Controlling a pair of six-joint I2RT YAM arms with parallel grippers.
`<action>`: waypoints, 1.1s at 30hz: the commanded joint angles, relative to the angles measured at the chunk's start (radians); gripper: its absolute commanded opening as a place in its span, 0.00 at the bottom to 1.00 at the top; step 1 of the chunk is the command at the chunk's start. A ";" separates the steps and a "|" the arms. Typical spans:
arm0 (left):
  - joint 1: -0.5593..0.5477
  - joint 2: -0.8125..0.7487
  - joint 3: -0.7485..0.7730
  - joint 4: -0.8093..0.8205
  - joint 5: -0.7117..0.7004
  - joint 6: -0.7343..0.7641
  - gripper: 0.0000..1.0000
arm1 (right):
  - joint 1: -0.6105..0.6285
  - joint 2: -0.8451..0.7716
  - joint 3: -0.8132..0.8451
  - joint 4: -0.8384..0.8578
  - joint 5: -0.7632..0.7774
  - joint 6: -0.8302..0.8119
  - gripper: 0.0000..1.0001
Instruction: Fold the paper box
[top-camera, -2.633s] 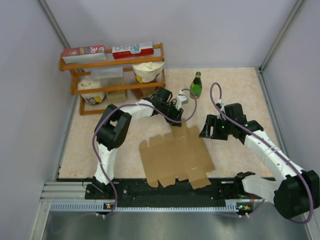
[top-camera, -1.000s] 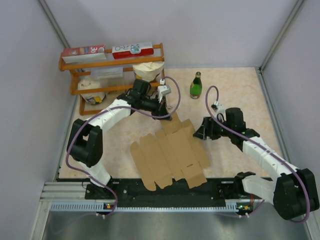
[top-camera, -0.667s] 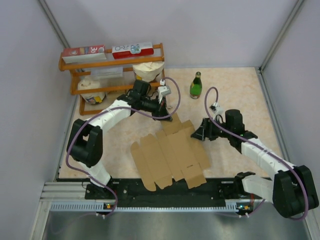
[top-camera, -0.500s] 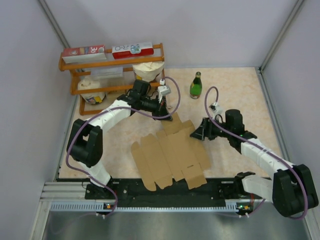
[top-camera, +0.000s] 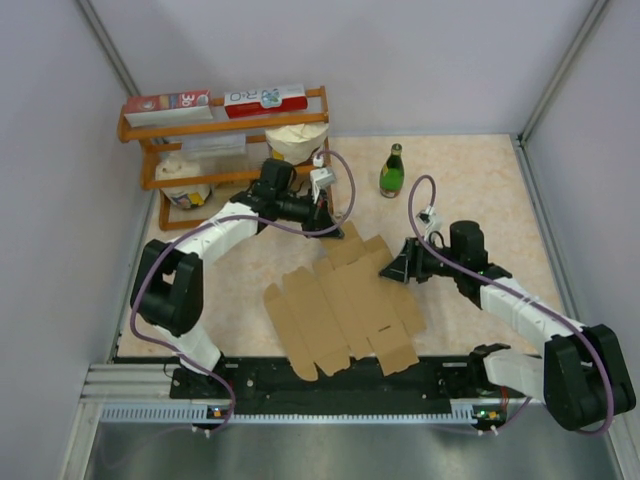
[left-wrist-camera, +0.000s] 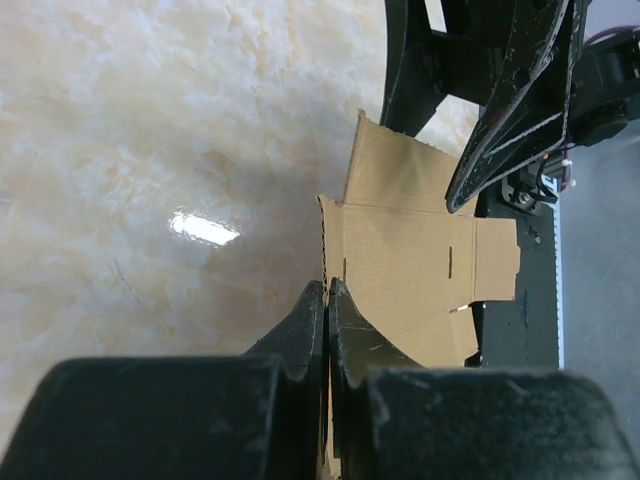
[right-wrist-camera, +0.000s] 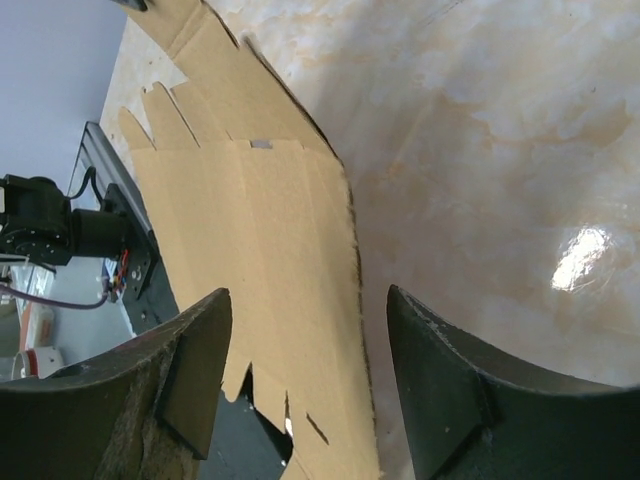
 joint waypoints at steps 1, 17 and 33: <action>0.031 -0.064 -0.036 0.151 0.036 -0.083 0.00 | -0.006 -0.021 -0.003 0.018 -0.016 -0.006 0.62; 0.046 -0.061 -0.064 0.185 0.039 -0.106 0.00 | -0.008 -0.061 -0.011 0.011 0.021 -0.009 0.44; 0.048 -0.050 -0.065 0.190 0.033 -0.111 0.00 | -0.006 -0.061 -0.003 -0.058 0.091 -0.042 0.25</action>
